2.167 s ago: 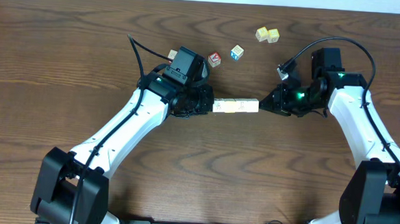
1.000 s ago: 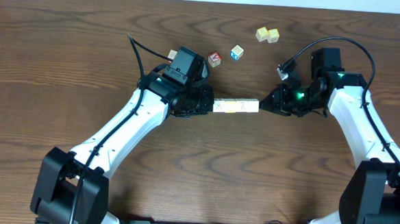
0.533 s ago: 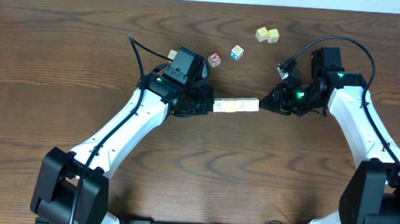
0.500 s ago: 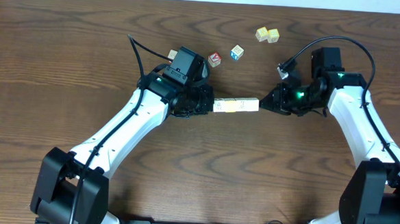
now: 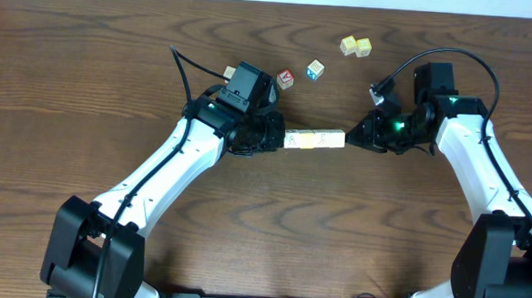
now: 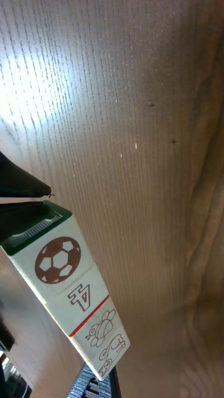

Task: Lift 4 blocks
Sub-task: 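Keep holding the lifted block row steady with both grippers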

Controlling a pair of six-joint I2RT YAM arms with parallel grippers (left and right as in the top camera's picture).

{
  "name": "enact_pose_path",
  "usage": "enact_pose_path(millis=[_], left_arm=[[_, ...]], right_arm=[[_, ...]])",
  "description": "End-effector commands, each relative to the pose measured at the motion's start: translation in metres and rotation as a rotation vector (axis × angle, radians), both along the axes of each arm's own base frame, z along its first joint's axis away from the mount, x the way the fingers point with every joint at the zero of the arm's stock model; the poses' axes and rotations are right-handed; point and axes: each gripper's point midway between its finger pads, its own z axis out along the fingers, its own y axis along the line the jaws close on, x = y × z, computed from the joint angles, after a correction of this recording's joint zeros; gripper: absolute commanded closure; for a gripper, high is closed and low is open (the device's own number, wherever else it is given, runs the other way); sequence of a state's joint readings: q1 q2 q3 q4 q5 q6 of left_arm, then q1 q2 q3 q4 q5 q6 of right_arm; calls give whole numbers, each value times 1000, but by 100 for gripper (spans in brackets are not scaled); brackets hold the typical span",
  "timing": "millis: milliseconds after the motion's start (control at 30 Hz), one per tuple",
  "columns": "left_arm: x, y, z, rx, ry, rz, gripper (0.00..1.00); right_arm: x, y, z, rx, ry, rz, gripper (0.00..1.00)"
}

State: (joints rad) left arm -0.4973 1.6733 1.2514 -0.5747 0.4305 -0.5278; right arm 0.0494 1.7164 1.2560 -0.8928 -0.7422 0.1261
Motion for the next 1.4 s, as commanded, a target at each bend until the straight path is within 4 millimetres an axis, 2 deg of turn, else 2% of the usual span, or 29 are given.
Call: enact_pose_path(millis=[0, 267, 767, 900, 1167, 1367], left_arm=[[-15, -31, 14, -122, 30, -90, 93], [-12, -32, -1, -109, 61, -83, 93], [-8, -35, -4, -114, 52, -82, 93], [-9, -36, -8, -110, 65, -80, 93], [-12, -53, -4, -129, 24, -121, 93], [-9, -51, -11, -92, 20, -98, 93]], right_arm=[[-13, 39, 30, 169, -9, 89, 99], [-11, 36, 25, 140, -11, 82, 99], [-9, 35, 21, 131, -25, 80, 99], [-8, 32, 14, 102, -28, 73, 99], [-7, 32, 1, 108, -20, 45, 99], [-7, 31, -4, 109, -26, 41, 99]])
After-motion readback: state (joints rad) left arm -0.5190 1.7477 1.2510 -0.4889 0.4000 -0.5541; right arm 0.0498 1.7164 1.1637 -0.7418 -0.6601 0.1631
